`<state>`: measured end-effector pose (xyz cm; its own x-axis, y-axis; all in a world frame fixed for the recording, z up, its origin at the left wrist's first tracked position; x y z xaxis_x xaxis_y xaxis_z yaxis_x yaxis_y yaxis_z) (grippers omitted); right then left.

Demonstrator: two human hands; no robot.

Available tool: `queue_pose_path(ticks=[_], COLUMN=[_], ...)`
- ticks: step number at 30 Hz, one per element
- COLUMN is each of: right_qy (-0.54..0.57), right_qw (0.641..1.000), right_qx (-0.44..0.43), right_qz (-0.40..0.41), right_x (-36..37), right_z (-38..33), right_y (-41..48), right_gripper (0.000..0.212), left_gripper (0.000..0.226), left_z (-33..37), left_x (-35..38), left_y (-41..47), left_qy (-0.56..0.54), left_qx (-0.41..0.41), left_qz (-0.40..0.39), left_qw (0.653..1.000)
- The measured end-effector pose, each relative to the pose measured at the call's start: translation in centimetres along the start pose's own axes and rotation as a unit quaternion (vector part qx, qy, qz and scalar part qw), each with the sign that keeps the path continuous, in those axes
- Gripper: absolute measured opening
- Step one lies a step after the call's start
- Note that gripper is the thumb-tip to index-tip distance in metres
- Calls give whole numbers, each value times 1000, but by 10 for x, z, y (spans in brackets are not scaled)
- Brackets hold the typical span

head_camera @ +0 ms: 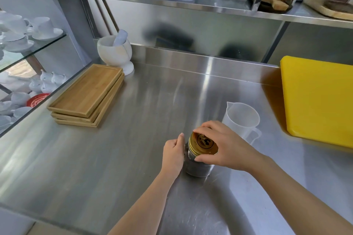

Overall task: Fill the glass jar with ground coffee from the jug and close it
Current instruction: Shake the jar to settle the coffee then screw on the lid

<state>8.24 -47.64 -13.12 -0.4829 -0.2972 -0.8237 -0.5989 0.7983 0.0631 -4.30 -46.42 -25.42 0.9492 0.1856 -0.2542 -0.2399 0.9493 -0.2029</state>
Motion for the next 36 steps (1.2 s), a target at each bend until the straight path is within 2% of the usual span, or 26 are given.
queue_pose_path(ticks=[4, 6, 10, 12, 14, 17, 19, 22, 24, 26, 27, 30, 32, 36], right_qy=[-186, -206, -52, 14, 34, 15, -56, -204, -237, -202, -159, -47, -22, -1], right_qw=[979, 975, 998, 996, 992, 995, 996, 974, 961, 967, 975, 991, 988, 990], right_qx=[51, 65, 21, 6, 11, 16, 36, 99, 137, 157, 155, 77, 48, 43], right_qz=[61, 54, -28, -87, -120, -93, -54, 15, 32, 11, -16, -101, -142, -135], right_x=[2, 4, 5, 5, 3, -4, -7, -5, -2, -1, -1, -2, -2, -5], right_z=[-4, -4, -1, -2, -2, -1, -2, -3, -3, 2, 4, -3, -5, -4], right_y=[3, 5, 2, -1, -2, 2, 4, 8, 8, 7, 6, 3, 2, 6], right_gripper=[73, 82, 74, 66, 62, 57, 58, 74, 90, 102, 100, 74, 66, 58], left_gripper=[49, 49, 52, 56, 57, 54, 51, 51, 54, 54, 53, 58, 62, 60], left_z=[-3, -3, -2, -1, -1, 0, -1, -1, 0, 1, 1, 2, 3, 5], left_x=[1, 1, 0, -1, -2, -2, -1, -1, -1, 0, 0, -2, -3, -4], left_y=[3, 3, 0, -2, -3, -3, -3, -2, -2, -2, -2, -3, -5, -7], left_qy=[-12, -18, -2, 8, 8, 9, 9, 0, -7, -11, -10, 20, 30, 35], left_qx=[-26, -33, -15, -4, -3, -4, -5, -5, -5, -11, -14, -7, -1, -6], left_qz=[1, 1, 6, 2, 3, 9, 9, 3, 0, -2, -1, 2, -1, 6], left_qw=[1000, 999, 1000, 1000, 1000, 1000, 1000, 1000, 1000, 1000, 1000, 1000, 1000, 999])
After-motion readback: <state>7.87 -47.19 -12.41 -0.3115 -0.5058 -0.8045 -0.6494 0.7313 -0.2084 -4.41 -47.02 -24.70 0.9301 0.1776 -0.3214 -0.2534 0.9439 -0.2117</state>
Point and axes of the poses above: each hand's wrist, its own y-axis towards the middle knuckle, its own x-axis out of the palm, z = x × y, the point moved 6 cm from there along y, towards the middle knuckle, and after that the axes turned 11 degrees about y, right-handed, at the moved point
